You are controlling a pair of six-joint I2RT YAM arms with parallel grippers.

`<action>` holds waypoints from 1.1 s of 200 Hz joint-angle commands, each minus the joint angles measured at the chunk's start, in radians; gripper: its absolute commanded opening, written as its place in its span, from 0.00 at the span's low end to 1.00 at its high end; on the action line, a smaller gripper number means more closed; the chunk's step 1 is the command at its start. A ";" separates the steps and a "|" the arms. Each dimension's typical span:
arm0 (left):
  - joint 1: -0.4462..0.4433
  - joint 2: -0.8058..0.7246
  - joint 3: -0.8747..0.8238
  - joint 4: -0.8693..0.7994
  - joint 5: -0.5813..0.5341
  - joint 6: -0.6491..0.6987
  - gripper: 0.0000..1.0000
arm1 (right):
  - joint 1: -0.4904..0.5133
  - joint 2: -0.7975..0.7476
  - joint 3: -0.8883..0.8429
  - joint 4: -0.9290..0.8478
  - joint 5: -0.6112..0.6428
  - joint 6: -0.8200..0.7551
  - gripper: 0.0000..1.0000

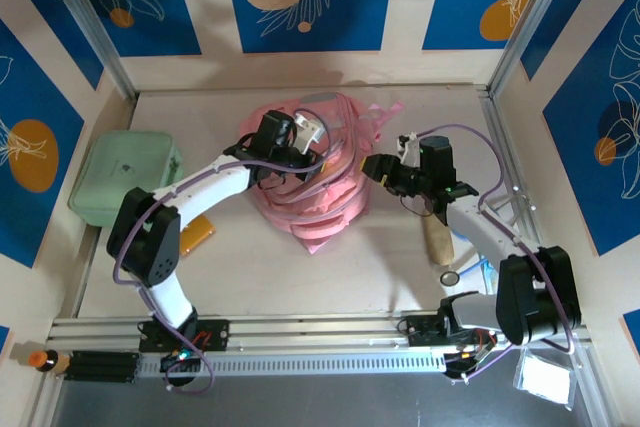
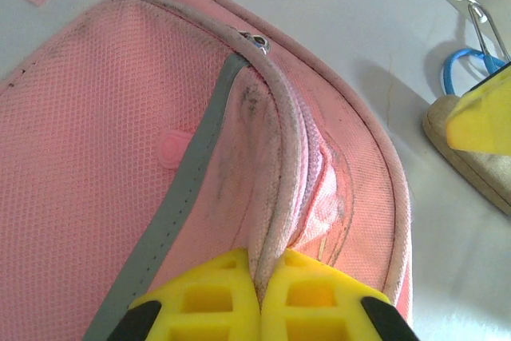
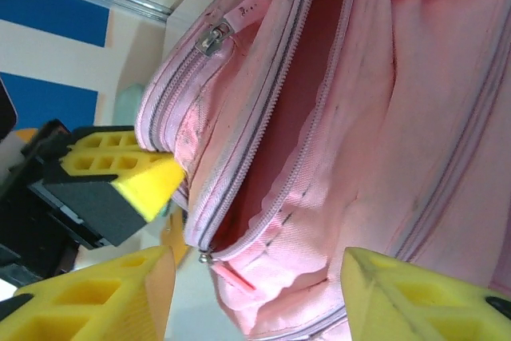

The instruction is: Pack the student bag

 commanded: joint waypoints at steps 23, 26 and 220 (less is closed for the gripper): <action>0.014 -0.049 -0.004 0.062 0.051 0.007 0.00 | 0.013 0.141 0.138 0.011 -0.157 0.289 0.59; 0.013 -0.049 -0.004 0.061 0.052 0.008 0.00 | 0.014 0.152 0.147 0.014 -0.162 0.298 0.59; -0.097 -0.398 -0.258 -0.155 -0.227 -0.171 0.64 | 0.201 0.471 0.506 -0.194 -0.098 0.250 0.18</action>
